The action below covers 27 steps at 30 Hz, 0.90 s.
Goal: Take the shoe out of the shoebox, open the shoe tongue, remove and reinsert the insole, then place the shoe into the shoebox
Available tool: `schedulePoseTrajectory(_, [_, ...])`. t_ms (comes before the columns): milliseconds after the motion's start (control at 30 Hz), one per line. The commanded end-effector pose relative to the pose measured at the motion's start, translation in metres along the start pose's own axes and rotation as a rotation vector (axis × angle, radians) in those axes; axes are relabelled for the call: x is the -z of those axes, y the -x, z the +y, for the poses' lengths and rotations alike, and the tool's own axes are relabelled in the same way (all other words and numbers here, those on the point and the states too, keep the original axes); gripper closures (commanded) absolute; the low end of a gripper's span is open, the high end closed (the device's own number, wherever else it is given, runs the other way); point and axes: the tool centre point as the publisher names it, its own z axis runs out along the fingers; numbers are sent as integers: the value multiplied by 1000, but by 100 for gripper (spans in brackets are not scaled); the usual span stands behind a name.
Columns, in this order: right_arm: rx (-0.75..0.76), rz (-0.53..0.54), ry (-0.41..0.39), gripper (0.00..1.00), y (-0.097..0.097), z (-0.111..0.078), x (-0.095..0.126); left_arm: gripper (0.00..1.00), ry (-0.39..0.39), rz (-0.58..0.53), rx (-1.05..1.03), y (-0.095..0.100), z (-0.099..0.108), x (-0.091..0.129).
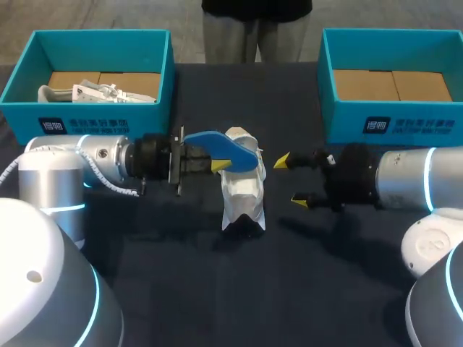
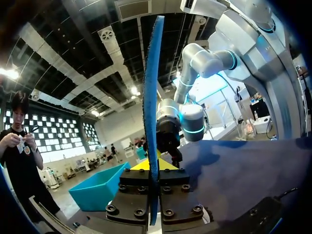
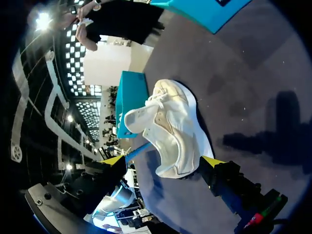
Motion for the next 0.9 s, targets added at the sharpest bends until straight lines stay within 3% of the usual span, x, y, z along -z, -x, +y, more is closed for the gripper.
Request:
schedulePoseTrajectory(33, [6, 17, -4, 0, 6, -4, -4, 100, -13, 3, 8, 4, 6, -2])
schedulePoseTrajectory(433, [13, 14, -31, 0, 9, -8, -17, 100, -28, 7, 26, 12, 17, -8])
schedulePoseTrajectory(900, [7, 15, -33, 0, 10, -6, -17, 100, -49, 16, 30, 16, 21, -15])
